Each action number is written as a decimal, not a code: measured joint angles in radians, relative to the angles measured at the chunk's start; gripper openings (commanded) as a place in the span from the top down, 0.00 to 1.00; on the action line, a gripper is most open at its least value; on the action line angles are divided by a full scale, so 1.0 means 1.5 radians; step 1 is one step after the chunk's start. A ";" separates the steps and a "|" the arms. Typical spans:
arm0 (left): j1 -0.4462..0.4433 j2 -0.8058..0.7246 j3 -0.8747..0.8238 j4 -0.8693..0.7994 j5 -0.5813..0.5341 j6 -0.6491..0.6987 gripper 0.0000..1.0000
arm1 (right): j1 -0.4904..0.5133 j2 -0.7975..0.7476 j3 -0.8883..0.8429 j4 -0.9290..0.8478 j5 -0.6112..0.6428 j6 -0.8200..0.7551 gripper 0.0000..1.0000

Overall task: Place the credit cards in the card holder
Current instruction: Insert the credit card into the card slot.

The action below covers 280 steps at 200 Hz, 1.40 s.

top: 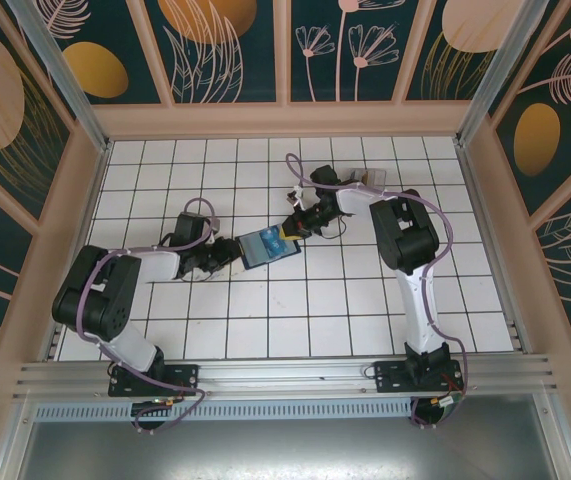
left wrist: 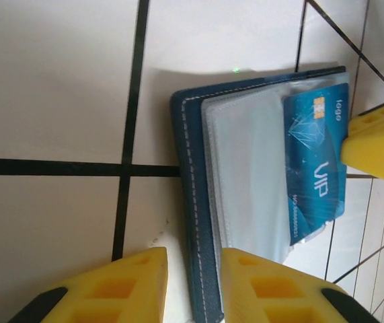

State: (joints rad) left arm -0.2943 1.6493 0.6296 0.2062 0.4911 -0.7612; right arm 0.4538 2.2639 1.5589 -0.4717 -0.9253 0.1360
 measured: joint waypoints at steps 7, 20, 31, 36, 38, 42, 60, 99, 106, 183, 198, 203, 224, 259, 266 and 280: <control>0.000 0.006 0.001 0.001 0.000 0.000 0.74 | 0.000 0.000 0.000 0.001 -0.001 0.001 1.00; 0.000 0.008 0.003 0.002 0.002 0.000 0.75 | 0.001 0.000 0.000 0.005 -0.003 0.005 1.00; -0.001 0.013 0.007 0.002 0.002 0.000 0.77 | 0.003 0.001 0.000 0.012 -0.007 0.012 1.00; -0.001 0.016 0.009 0.001 0.004 0.000 0.78 | 0.005 0.001 0.000 0.016 -0.008 0.014 1.00; -0.001 0.017 0.010 0.001 0.005 0.000 0.79 | 0.006 0.002 0.000 0.018 -0.008 0.017 1.00; -0.001 0.020 0.013 0.001 0.005 0.000 0.80 | 0.007 0.003 0.000 0.020 -0.008 0.018 1.00; -0.001 0.028 0.018 0.002 0.006 0.000 0.82 | 0.017 0.005 -0.005 0.040 -0.013 0.033 1.00; 0.002 0.038 0.022 0.002 0.013 0.000 0.86 | 0.028 0.005 -0.020 0.082 -0.029 0.062 1.00; 0.003 0.038 0.023 0.002 0.014 0.000 0.86 | 0.028 0.005 -0.023 0.089 -0.031 0.067 1.00; 0.003 0.039 0.023 0.002 0.013 0.005 0.87 | 0.034 0.005 -0.070 0.189 -0.059 0.127 1.00; 0.003 0.039 0.023 0.002 0.012 0.005 0.87 | 0.039 0.005 -0.070 0.192 -0.058 0.128 1.00; 0.003 0.039 0.023 0.002 0.012 0.005 0.88 | 0.040 0.005 -0.070 0.193 -0.058 0.128 1.00; 0.003 0.039 0.023 0.002 0.012 0.005 0.87 | 0.048 0.005 -0.071 0.200 -0.057 0.135 1.00; 0.003 0.039 0.023 0.002 0.012 0.006 0.87 | 0.066 0.002 -0.071 0.211 -0.034 0.146 0.97; 0.003 0.038 0.023 0.002 0.012 0.006 0.87 | 0.069 -0.001 -0.071 0.210 -0.025 0.146 0.96; 0.002 0.035 0.021 0.002 0.006 0.007 0.87 | 0.074 -0.007 -0.071 0.205 -0.005 0.146 0.95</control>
State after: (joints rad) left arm -0.2920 1.7023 0.6613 0.2089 0.5003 -0.7513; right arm 0.5648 2.2532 1.4521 -0.1646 -0.9321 0.3546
